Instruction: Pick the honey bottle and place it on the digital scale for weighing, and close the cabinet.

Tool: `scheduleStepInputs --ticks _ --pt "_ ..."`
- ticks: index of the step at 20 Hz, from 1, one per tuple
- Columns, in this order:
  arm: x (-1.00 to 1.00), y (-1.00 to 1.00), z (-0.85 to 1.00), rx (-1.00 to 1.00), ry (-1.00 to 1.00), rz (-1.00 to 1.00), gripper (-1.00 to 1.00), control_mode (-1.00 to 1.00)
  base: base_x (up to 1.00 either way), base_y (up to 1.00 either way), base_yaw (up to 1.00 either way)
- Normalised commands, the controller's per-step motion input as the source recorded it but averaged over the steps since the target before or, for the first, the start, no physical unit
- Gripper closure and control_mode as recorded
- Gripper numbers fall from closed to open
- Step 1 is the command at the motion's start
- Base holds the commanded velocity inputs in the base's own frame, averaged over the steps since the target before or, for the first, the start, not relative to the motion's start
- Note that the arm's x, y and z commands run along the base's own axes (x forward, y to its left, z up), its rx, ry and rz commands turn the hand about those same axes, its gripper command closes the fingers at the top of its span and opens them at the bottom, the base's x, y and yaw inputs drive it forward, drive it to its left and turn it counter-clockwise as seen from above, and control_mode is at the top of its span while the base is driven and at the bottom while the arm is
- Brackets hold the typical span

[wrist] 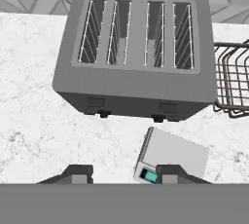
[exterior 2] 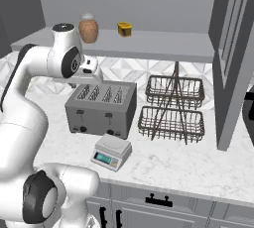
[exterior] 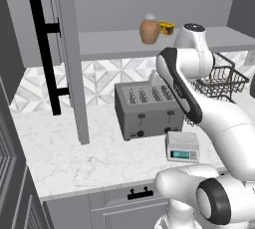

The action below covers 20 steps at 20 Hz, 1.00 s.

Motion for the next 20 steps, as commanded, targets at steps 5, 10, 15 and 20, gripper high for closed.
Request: scheduleStepInputs --ticks 5,10,15,20 --pt "-0.28 0.15 0.00 -0.01 -0.16 0.01 -1.00 -1.00 0.00 0.00 0.00" --pt "-0.54 0.24 0.20 0.00 -0.57 0.00 -1.00 -1.00 0.00 0.00 0.00" --pt "-0.60 0.03 0.83 0.00 -0.52 0.00 -1.00 -1.00 0.00 0.00 0.00" --pt "-0.33 0.00 0.98 0.00 -0.25 0.00 -1.00 -1.00 0.00 0.00 0.00"
